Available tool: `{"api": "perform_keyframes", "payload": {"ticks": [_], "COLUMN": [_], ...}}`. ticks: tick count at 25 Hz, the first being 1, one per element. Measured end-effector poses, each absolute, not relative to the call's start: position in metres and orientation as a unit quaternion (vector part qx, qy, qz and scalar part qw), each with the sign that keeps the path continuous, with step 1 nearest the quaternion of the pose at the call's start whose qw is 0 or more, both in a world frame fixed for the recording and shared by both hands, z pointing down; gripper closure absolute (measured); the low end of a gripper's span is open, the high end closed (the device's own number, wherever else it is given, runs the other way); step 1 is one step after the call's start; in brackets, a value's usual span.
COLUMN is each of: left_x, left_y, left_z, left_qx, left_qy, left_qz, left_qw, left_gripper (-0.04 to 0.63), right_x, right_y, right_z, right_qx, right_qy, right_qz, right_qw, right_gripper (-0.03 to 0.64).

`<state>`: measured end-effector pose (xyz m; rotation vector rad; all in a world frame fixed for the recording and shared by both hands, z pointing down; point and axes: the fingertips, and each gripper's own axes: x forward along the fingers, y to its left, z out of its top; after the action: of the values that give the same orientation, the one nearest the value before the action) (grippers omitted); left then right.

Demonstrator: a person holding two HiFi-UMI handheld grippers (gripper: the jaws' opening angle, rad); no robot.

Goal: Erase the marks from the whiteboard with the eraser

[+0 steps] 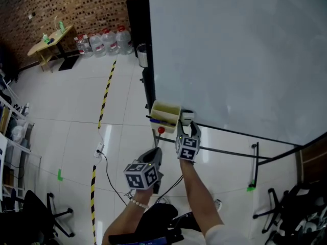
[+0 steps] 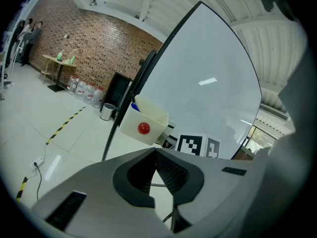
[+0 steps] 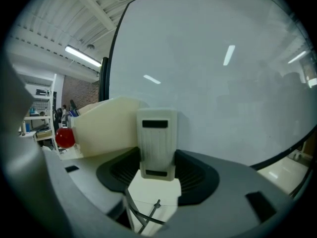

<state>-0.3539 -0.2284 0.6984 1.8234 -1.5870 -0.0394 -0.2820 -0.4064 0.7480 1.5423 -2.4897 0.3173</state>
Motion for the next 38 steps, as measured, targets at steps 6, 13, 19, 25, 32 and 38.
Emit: {"api": "perform_keyframes", "payload": {"ticks": [6, 13, 19, 25, 32, 38], "left_x": [-0.351, -0.322, -0.262, -0.158, -0.060, -0.026], "left_y": [-0.214, -0.183, -0.132, -0.056, 0.030, 0.055], "left_z": [0.690, 0.640, 0.588, 0.549, 0.525, 0.514], "left_qx": [0.710, 0.738, 0.763, 0.787, 0.813, 0.828], "left_qy": [-0.603, -0.592, -0.591, -0.568, -0.539, -0.508], "left_qz": [-0.018, 0.000, -0.007, -0.014, 0.004, 0.010], "left_qw": [0.364, 0.324, 0.262, 0.242, 0.220, 0.238], "left_gripper": [0.607, 0.606, 0.606, 0.606, 0.606, 0.605], "right_x": [-0.261, -0.172, -0.056, 0.068, 0.157, 0.172], "right_y": [-0.390, -0.322, -0.239, -0.125, -0.008, 0.042], "right_z": [0.731, 0.668, 0.580, 0.518, 0.495, 0.497], "right_qx": [0.519, 0.492, 0.506, 0.521, 0.547, 0.560], "right_qy": [-0.841, -0.845, -0.842, -0.838, -0.823, -0.811], "right_qz": [0.116, 0.193, 0.182, 0.162, 0.152, 0.166], "right_qw": [0.097, 0.082, 0.037, -0.004, -0.026, -0.040], "right_gripper": [0.367, 0.367, 0.367, 0.367, 0.368, 0.367]}}
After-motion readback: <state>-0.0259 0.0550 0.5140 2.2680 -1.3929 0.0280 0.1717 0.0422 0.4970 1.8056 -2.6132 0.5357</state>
